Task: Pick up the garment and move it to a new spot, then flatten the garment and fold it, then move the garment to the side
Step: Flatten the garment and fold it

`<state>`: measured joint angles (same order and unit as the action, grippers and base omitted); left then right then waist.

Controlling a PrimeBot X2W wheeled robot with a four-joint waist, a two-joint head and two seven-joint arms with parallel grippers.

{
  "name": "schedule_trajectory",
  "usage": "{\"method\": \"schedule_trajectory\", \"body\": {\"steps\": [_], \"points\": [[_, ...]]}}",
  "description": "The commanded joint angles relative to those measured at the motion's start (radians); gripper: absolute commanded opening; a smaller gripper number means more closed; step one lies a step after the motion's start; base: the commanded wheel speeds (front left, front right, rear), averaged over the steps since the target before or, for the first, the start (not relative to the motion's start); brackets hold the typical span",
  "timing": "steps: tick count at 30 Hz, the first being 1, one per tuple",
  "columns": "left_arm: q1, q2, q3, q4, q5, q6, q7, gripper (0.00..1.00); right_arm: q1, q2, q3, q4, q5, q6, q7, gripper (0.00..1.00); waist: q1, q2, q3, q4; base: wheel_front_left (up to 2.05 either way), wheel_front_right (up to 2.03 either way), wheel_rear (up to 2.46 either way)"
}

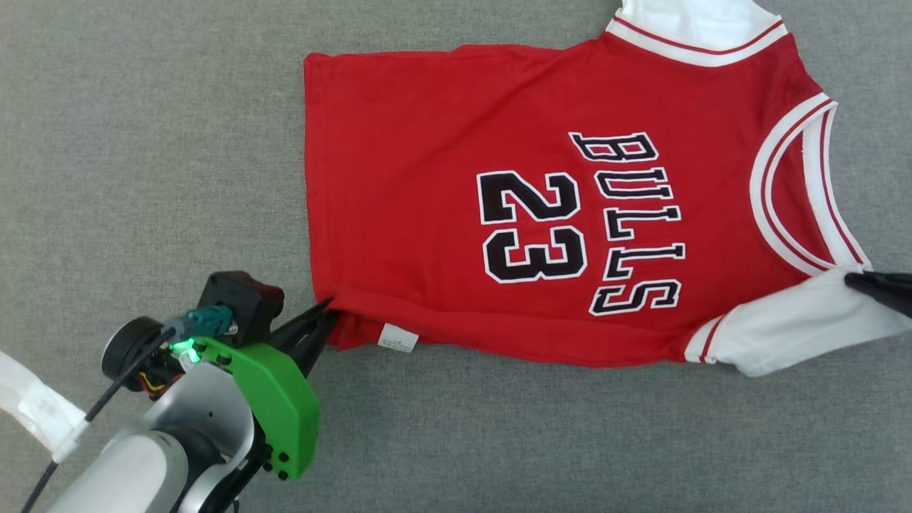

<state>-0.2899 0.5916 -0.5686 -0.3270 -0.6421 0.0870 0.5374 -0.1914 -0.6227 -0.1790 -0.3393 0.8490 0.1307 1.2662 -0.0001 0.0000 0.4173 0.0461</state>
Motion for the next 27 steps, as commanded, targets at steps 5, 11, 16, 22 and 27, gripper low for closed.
{"method": "schedule_trajectory", "body": {"steps": [5,11,16,22,27], "points": [[-0.07,-0.017,-0.003,0.041,-0.017,-0.017,0.028,0.0,-0.144,0.002,0.027,0.062,-0.041,0.0,0.06,0.0,0.0001,0.0,0.054,0.01,0.0,0.0,0.0],[-0.107,-0.028,0.001,0.066,-0.016,-0.024,0.028,0.0,-0.247,0.013,0.039,0.115,-0.088,0.0,0.106,0.0,0.0001,0.0,0.081,0.021,0.0,0.0,0.0],[-0.13,-0.042,-0.002,0.094,-0.014,-0.023,0.028,0.0,-0.289,0.033,0.058,0.142,-0.111,0.0,0.135,0.0,0.0001,0.0,0.09,0.033,0.0,0.0,0.0],[-0.159,-0.056,-0.006,0.122,0.003,-0.023,0.019,0.0,-0.327,0.055,0.057,0.151,-0.149,0.0,0.118,0.23,0.0001,0.0,0.095,0.042,0.0,0.0,0.0],[-0.174,-0.071,-0.009,0.148,0.011,-0.02,-0.01,1.0,-0.33,0.052,0.072,0.139,-0.164,0.0,0.073,1.0,0.0001,0.0,0.09,0.034,0.0,0.0,0.0]]}}
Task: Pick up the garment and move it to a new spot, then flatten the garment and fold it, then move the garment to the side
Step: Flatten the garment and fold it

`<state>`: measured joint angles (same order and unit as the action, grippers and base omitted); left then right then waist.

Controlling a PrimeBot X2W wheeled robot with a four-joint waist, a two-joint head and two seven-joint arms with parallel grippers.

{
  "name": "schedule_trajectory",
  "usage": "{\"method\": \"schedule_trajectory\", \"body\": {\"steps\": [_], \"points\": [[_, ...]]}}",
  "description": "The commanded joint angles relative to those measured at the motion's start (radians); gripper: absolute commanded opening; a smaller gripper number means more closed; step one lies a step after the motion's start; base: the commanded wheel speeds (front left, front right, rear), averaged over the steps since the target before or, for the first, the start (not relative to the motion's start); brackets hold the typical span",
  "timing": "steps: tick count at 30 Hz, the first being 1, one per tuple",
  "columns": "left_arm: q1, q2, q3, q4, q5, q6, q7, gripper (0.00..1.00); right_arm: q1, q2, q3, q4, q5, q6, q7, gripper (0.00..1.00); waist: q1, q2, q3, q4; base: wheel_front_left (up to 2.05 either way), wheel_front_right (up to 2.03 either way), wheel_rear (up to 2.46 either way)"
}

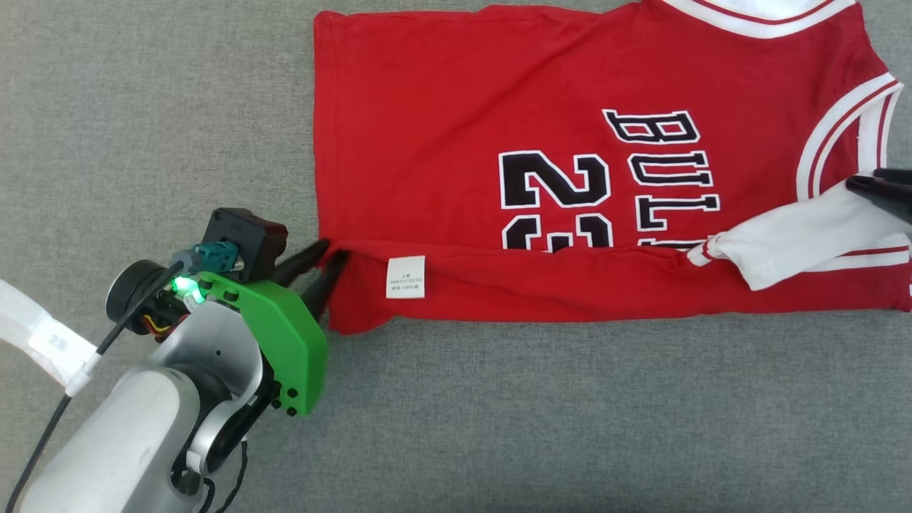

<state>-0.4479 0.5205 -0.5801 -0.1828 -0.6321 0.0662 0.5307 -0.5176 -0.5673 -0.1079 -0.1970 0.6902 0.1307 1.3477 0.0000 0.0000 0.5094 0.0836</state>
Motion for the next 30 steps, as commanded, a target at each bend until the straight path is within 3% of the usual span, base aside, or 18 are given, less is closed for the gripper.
{"method": "schedule_trajectory", "body": {"steps": [1,6,11,14,21,30], "points": [[-0.017,0.003,0.001,0.006,0.006,-0.001,-0.007,1.0,-0.002,-0.008,0.003,-0.009,-0.006,0.0,-0.019,1.0,0.0,0.0,-0.003,-0.006,0.0,0.0,0.0],[0.047,0.035,0.021,-0.024,0.009,0.03,-0.026,1.0,0.008,-0.036,-0.002,-0.059,-0.004,0.0,-0.107,1.0,0.0,0.0,-0.026,-0.032,0.0,0.0,0.0],[0.179,0.091,0.069,-0.139,-0.022,0.098,-0.034,1.0,0.137,-0.157,0.049,-0.141,0.05,0.0,-0.106,1.0,0.0,0.0,-0.043,-0.061,0.0,0.0,0.0],[0.245,0.091,0.071,-0.177,-0.04,0.123,-0.036,1.0,0.236,-0.194,0.052,-0.155,0.063,0.0,-0.127,1.0,0.0,0.0,-0.034,-0.065,0.0,0.0,0.0],[0.298,0.061,0.06,-0.12,-0.056,0.14,-0.07,1.0,0.386,-0.186,0.074,-0.107,0.021,0.0,-0.258,1.0,0.0,0.0,-0.016,-0.058,0.0,0.0,0.0],[0.253,0.026,0.05,-0.018,-0.069,0.114,-0.09,1.0,0.377,-0.15,0.09,-0.004,0.021,0.0,-0.329,1.0,0.0,0.0,-0.036,-0.041,0.0,0.0,0.0]]}}
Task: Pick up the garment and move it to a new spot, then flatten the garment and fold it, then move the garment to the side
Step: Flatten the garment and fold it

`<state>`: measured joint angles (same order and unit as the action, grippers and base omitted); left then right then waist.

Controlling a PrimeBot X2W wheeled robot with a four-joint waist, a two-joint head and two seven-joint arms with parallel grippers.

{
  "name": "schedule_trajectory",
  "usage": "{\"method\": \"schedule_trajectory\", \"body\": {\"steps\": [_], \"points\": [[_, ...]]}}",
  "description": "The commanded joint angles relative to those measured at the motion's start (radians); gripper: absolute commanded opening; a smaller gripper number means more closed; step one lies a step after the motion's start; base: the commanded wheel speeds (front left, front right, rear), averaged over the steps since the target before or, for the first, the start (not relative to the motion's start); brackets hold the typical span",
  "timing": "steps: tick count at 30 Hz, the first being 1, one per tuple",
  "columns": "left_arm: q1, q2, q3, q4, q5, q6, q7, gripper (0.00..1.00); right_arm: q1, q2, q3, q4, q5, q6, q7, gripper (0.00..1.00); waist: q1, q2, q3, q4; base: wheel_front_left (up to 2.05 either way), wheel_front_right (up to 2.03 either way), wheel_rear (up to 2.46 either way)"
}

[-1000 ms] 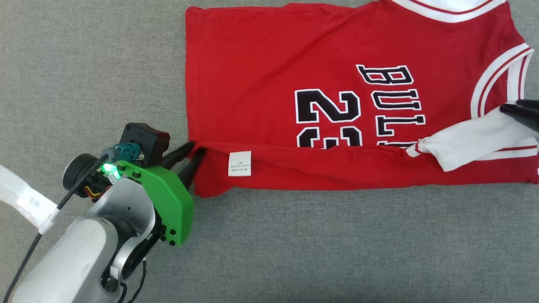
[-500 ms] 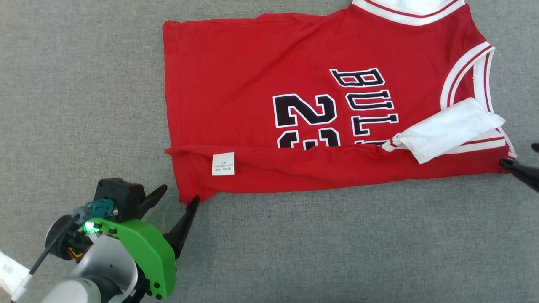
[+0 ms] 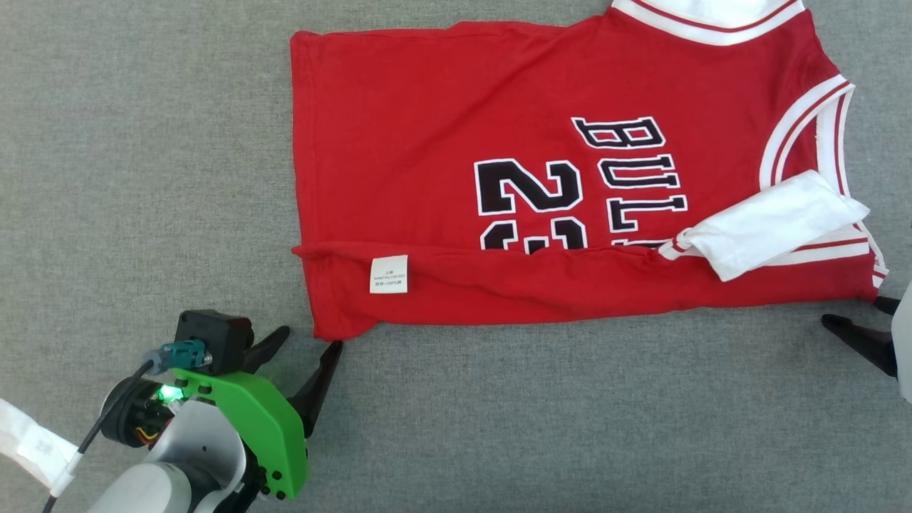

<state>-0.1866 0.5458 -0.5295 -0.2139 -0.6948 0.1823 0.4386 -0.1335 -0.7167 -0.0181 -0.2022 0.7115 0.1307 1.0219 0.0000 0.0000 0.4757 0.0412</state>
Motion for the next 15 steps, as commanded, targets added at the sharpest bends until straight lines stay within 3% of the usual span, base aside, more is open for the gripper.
{"method": "schedule_trajectory", "body": {"steps": [1,10,15], "points": [[-0.013,-0.003,-0.003,0.021,-0.008,-0.003,0.002,1.0,-0.011,0.003,0.005,0.008,0.001,0.0,-0.006,1.0,0.0,0.0,-0.005,0.002,0.0,0.0,0.0],[0.004,0.02,-0.023,-0.048,-0.019,-0.031,0.025,1.0,-0.01,0.012,0.034,0.018,0.015,0.0,-0.017,1.0,0.0,0.0,-0.048,-0.006,0.0,0.0,0.0],[0.023,0.028,-0.01,-0.128,-0.041,-0.019,0.038,1.0,0.003,0.018,0.034,0.011,0.022,0.0,-0.015,1.0,0.0,0.0,-0.076,-0.006,0.0,0.0,0.0]]}}
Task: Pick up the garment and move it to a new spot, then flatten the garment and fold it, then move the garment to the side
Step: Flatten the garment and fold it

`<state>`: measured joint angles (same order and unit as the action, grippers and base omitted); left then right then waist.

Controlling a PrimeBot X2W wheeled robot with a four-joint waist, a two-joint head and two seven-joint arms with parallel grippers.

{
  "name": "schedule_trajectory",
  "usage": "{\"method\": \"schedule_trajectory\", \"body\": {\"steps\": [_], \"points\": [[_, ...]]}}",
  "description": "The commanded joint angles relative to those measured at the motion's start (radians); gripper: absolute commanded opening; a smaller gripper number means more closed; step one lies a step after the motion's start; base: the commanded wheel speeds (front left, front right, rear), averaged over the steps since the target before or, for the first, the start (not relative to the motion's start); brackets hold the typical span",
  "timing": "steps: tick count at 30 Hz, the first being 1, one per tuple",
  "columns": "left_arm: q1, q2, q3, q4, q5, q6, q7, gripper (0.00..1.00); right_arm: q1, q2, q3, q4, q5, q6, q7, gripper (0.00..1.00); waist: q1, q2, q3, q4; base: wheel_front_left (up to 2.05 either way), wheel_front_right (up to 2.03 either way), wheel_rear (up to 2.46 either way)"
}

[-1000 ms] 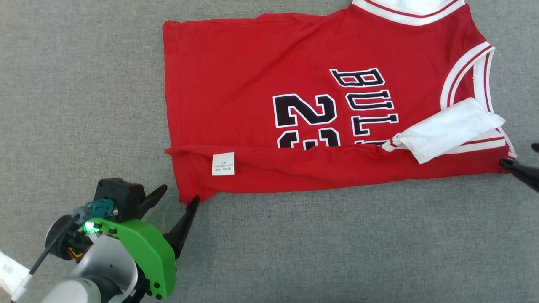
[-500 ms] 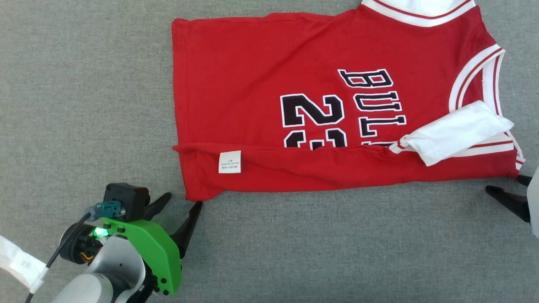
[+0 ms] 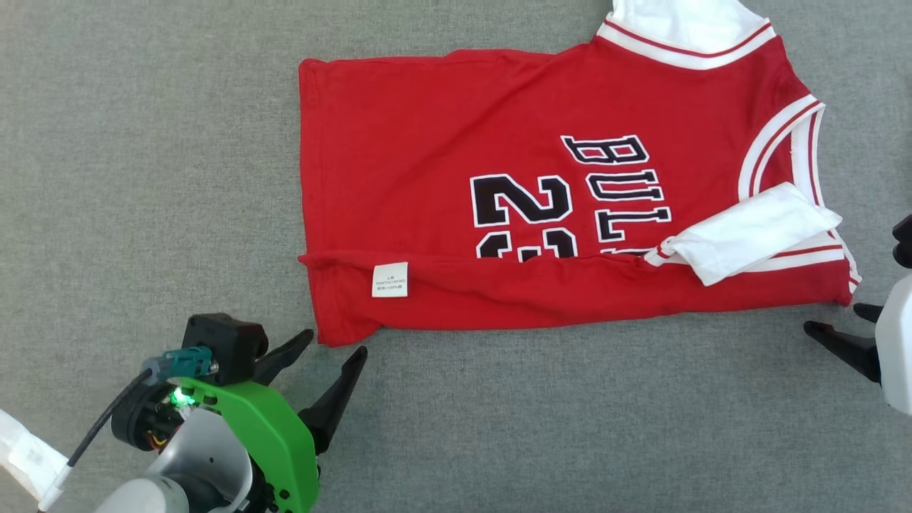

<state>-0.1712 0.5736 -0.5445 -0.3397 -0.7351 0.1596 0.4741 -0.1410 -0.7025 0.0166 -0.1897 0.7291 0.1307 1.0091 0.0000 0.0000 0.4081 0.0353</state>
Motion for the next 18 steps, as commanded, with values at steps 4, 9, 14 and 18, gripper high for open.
{"method": "schedule_trajectory", "body": {"steps": [4,9,14,18], "points": [[-0.011,-0.002,0.01,0.002,-0.009,0.011,0.017,1.0,0.009,0.016,-0.005,-0.012,0.006,0.0,0.007,1.0,0.0,0.0,-0.005,0.0,0.0,0.0,0.0],[-0.038,-0.019,0.012,0.058,-0.018,0.015,0.022,1.0,-0.006,0.03,-0.003,-0.024,-0.001,0.0,0.009,1.0,0.0,0.0,0.027,-0.006,0.0,0.0,0.0],[-0.067,-0.04,0.013,0.121,-0.03,0.005,0.013,1.0,-0.021,0.041,0.007,-0.018,-0.018,0.0,0.002,1.0,0.0,0.0,0.056,-0.009,0.0,0.0,0.0],[-0.09,-0.064,0.008,0.169,-0.039,-0.009,0.001,0.24,-0.035,0.046,0.011,0.006,-0.03,0.0,-0.006,1.0,0.0,0.0,0.065,-0.007,0.0,0.0,0.0]]}}
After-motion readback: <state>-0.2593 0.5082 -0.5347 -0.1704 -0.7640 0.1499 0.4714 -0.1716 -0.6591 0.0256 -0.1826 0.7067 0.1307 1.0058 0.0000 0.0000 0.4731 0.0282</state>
